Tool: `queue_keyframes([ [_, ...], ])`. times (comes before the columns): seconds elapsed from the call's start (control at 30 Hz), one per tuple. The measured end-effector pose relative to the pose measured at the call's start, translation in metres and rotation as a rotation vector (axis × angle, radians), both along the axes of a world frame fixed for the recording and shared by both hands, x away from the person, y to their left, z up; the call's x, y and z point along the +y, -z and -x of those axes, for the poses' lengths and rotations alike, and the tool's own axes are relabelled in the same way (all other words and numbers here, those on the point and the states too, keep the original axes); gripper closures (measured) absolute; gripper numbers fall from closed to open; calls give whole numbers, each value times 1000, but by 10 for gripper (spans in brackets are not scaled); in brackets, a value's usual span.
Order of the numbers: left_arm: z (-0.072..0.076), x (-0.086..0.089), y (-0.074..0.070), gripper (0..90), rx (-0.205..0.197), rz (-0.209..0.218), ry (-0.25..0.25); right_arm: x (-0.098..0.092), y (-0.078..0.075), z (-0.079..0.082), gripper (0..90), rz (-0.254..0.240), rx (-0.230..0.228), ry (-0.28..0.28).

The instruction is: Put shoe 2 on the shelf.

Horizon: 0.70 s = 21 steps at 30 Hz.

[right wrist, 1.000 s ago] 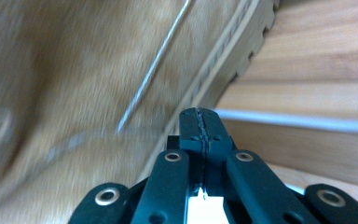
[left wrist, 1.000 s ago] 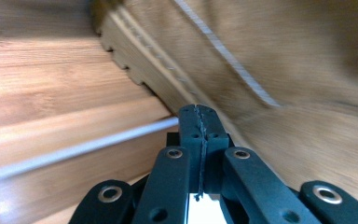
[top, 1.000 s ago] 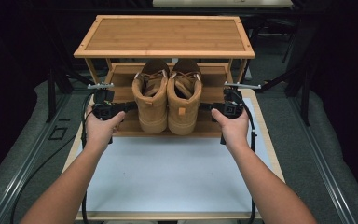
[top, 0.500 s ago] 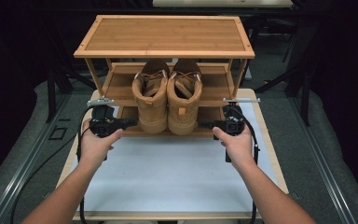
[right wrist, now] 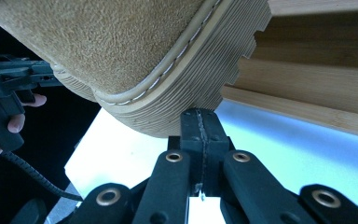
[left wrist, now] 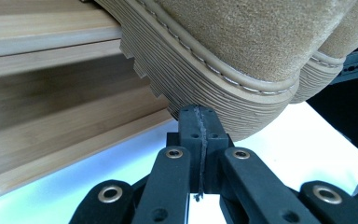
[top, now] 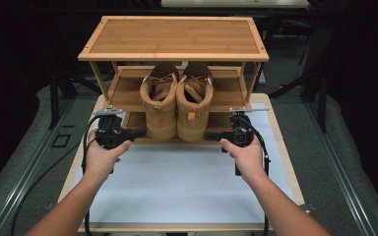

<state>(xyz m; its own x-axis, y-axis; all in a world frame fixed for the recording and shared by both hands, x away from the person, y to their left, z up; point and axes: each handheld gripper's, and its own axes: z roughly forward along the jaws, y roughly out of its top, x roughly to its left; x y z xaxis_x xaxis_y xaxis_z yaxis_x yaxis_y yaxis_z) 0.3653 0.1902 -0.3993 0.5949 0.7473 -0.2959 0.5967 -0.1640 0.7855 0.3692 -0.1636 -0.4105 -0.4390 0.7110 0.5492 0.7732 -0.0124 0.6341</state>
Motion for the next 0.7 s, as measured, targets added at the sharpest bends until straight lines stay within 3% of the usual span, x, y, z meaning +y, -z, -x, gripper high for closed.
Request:
queue_keyframes([
  [0.13, -2, 1, -6, 900, 15, 9, 1, 0, -4, 1, 900, 6, -4, 1],
  [0.23, -2, 0, -12, 900, 0, 2, -1, 0, -8, 0, 900, -10, -10, 4],
  [0.37, -4, 0, -16, 900, -4, -5, 8, -1, -16, 0, 900, 7, -22, 0],
  [0.4, -4, 1, -15, 900, 1, 18, 5, 0, -16, 1, 900, 3, -30, 13],
  [0.57, -3, 3, -19, 900, -20, 47, 0, -3, -19, 1, 900, -35, -31, 22],
  [0.6, -4, 3, -21, 900, -23, 68, -6, -3, -21, 1, 900, -42, -33, 27],
  [0.63, -6, 3, -25, 900, -31, 68, -14, -1, -27, 0, 900, -44, -60, 19],
  [0.7, -10, 3, -26, 900, -32, 63, -22, 1, -31, -2, 900, -19, -68, 31],
])
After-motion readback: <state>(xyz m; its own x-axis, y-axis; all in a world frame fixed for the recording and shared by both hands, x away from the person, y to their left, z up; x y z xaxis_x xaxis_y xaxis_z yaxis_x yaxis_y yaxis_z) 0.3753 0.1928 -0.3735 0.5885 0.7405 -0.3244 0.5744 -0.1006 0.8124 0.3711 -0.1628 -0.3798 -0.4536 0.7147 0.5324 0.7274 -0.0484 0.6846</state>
